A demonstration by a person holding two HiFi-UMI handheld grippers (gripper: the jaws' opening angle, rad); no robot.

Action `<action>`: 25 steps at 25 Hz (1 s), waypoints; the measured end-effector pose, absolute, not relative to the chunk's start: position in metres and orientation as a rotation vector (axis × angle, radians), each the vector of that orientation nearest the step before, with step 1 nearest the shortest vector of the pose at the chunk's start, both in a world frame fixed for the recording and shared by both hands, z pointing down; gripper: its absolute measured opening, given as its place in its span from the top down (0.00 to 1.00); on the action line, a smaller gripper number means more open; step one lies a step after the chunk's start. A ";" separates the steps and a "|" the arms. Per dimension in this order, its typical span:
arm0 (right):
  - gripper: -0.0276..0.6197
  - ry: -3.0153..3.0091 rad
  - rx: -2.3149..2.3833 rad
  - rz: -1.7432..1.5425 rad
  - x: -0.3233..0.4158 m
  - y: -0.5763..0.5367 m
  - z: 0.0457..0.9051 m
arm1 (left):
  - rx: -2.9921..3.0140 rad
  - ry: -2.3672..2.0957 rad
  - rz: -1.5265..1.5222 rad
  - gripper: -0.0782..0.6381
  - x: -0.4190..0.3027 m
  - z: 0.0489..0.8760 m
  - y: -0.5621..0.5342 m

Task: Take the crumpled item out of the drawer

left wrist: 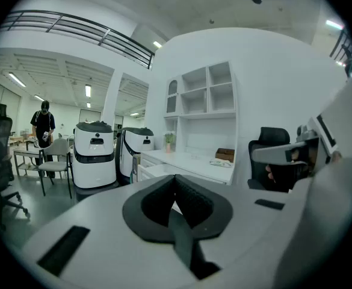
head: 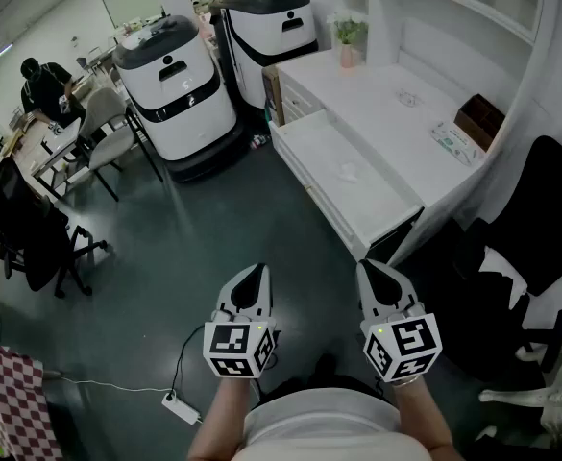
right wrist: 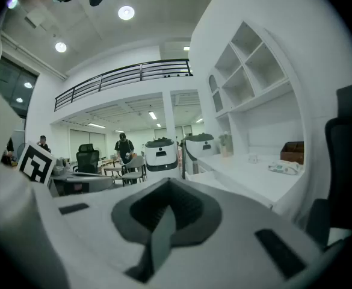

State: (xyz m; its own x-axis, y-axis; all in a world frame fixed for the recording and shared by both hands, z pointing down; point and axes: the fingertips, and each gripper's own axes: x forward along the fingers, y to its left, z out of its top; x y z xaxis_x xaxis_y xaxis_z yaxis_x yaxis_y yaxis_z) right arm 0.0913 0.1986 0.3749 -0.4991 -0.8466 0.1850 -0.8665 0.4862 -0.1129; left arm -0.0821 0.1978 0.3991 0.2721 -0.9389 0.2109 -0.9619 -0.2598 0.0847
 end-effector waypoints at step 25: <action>0.93 -2.637 1.641 0.263 0.129 0.170 0.359 | 2.326 -1.785 0.193 0.90 -0.061 0.400 0.178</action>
